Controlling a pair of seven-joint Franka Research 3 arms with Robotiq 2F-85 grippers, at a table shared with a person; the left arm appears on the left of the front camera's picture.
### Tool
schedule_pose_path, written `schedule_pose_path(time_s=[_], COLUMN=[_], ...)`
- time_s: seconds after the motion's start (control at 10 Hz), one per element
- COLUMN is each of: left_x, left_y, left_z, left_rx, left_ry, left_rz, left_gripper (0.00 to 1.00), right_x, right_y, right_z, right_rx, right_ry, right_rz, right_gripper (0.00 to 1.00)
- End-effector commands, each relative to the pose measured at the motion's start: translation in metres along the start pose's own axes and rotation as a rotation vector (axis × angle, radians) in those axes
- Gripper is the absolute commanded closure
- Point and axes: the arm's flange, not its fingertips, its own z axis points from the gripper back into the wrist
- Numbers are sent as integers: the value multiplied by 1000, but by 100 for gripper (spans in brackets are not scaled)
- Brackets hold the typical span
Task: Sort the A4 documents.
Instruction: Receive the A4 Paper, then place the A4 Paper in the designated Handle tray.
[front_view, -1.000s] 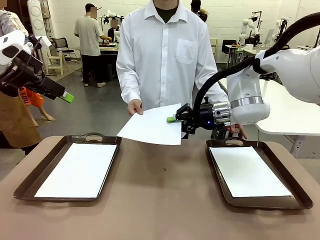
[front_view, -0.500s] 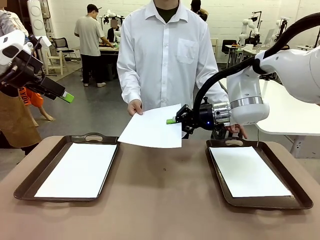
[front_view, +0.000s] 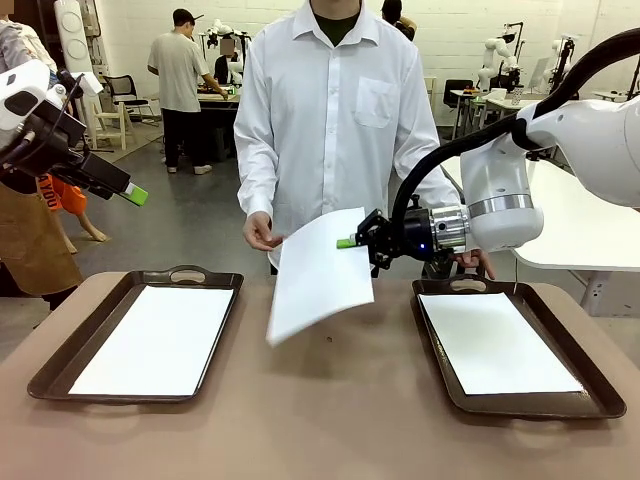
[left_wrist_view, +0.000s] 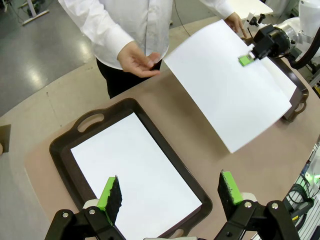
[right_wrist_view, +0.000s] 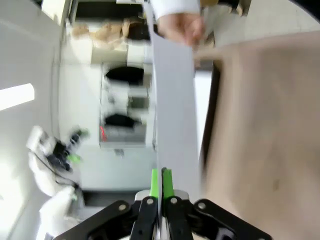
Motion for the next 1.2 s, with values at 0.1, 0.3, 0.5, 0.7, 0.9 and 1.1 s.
schedule_pose_path(time_s=[0.1, 0.3, 0.5, 0.7, 0.9, 1.1], left_x=[0, 0, 0, 0, 0, 0], left_y=[-1, -1, -1, -1, -1, -1], left_z=[0, 0, 0, 0, 0, 0], left_rx=[5, 5, 5, 5, 5, 5], left_ry=[3, 3, 3, 3, 3, 3], left_rz=[-2, -2, -2, -2, -2, -2], left_gripper=[0, 0, 0, 0, 0, 0], right_x=[6, 6, 6, 6, 6, 6], right_y=[4, 4, 4, 4, 4, 2], right_z=[-1, -1, -1, -1, -1, 3], right_rx=[3, 3, 3, 3, 3, 0], right_ry=[-75, -75, -75, -75, -75, -52], right_rz=[-18, -18, -18, -18, -18, -9], right_gripper=[100, 100, 100, 100, 100, 99])
